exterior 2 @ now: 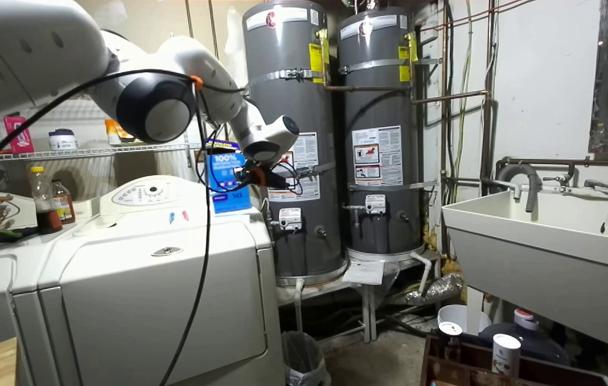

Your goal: Remove the blue spoon from the brown stool and put it on the washing machine on the right

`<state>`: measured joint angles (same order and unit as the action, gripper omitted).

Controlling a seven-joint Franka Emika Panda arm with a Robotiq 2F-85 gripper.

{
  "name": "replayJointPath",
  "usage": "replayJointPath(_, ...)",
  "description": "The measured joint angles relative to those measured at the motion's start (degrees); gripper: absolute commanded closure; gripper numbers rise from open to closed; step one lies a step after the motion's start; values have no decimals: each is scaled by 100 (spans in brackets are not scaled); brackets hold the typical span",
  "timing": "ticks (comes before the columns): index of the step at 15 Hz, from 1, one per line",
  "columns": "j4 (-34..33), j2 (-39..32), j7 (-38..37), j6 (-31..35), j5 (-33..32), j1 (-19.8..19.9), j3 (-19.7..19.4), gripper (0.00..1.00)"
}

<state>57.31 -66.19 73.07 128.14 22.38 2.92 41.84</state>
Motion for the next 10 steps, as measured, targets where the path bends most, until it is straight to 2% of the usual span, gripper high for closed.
replayJointPath(5, -897, -538, -214, -583, 5, -486, -157, 99)
replayJointPath(10, -1389, -930, -651, -636, 3, -682, -191, 99)
